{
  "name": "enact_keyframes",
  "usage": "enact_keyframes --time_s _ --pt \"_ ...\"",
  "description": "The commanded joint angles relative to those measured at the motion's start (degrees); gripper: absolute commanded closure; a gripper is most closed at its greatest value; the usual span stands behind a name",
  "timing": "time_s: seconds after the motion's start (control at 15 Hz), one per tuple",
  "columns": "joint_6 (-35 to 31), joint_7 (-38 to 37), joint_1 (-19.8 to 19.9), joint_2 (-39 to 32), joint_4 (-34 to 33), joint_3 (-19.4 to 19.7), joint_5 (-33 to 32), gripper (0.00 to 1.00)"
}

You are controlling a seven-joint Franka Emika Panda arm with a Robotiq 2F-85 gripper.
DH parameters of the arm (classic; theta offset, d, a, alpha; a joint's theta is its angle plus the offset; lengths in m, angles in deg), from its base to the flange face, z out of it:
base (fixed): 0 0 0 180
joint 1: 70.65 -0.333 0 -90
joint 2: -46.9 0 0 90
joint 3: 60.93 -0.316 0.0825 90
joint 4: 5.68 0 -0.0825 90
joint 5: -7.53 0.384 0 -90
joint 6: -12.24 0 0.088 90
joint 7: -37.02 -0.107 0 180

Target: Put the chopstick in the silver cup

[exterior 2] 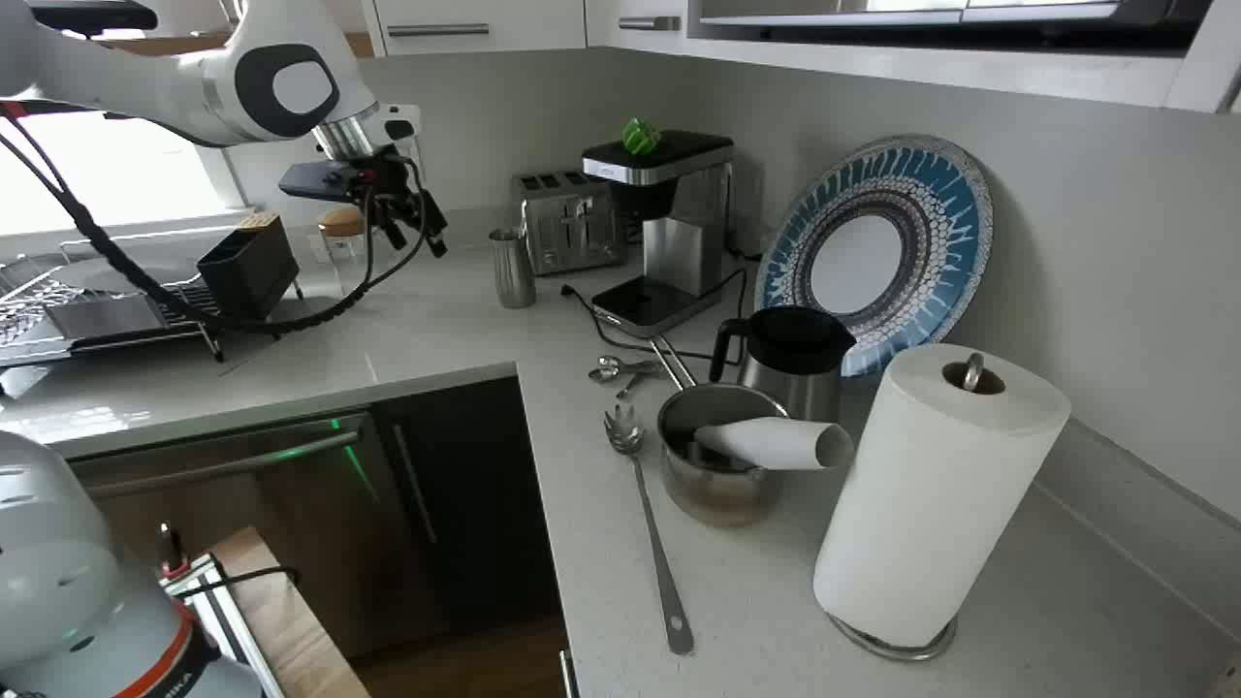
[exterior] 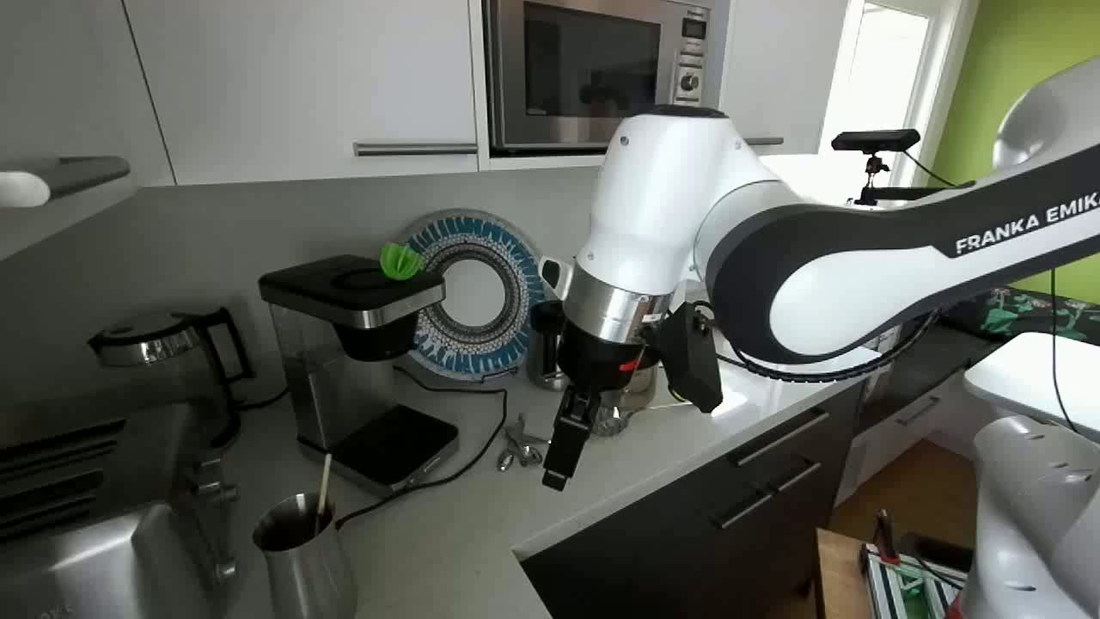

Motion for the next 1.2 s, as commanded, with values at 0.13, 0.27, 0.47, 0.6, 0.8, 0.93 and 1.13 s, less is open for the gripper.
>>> enact_keyframes --time_s 0.13,0.27,0.47,0.6,0.8,0.93,1.13 --pt "0.1 -0.3 -0.9 -0.1 -0.1 0.8 -0.4 0.0" --pt "0.1 -0.3 -0.9 -0.1 -0.1 0.8 -0.4 0.0" --pt "0.1 -0.3 -0.9 -0.1 -0.1 0.8 -0.4 0.0" --pt "0.1 -0.3 -0.9 -0.1 -0.1 0.8 -0.4 0.0" --pt "2.7 -2.0 -1.1 -1.2 -1.2 -0.3 -0.9 0.0" --pt "7.2 -6.3 -0.9 -2.4 -2.2 -2.3 -2.6 0.0" --pt "12.4 -16.2 -0.9 -3.6 -3.1 -5.5 -4.9 0.0"
